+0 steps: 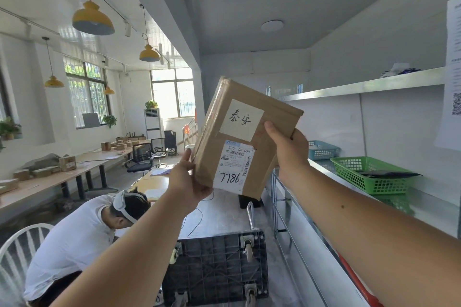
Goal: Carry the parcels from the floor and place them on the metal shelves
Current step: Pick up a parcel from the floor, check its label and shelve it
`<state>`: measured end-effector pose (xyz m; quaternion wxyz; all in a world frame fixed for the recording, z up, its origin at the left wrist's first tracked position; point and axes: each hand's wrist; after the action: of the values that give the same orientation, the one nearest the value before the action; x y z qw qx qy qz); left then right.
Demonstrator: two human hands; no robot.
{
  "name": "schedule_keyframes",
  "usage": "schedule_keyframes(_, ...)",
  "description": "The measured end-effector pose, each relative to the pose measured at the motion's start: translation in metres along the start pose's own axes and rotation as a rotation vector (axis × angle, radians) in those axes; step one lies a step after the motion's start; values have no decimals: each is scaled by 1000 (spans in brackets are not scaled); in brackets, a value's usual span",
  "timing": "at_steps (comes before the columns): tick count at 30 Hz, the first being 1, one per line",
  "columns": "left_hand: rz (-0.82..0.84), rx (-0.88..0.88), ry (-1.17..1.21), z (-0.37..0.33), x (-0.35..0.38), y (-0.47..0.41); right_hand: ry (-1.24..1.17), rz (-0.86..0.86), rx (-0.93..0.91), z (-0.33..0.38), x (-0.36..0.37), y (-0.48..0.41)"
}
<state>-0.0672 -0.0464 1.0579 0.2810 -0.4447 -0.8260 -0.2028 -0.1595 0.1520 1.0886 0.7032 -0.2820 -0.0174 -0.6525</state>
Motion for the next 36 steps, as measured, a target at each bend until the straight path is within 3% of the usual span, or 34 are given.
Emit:
schedule_keyframes(10, -63, 40, -284, 5, 3, -11, 54, 159, 29, -8, 3, 1)
schedule_keyframes(20, -43, 216, -491, 7, 8, -11, 93, 99, 7, -3, 12, 15)
schedule_keyframes(28, 30, 314, -382, 2, -1, -5, 72, 128, 31, -10, 13, 9)
schedule_keyframes(36, 37, 354, -281, 2, 5, 10, -9, 149, 206, -4, 18, -1)
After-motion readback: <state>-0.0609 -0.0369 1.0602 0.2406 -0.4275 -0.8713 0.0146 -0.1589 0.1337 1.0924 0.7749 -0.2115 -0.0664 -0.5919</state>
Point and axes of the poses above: each hand's wrist, its own y-axis away from the middle knuckle, its own x-axis out of the palm, z = x × y, and after that the axes turned 4 degrees about y, right-handed
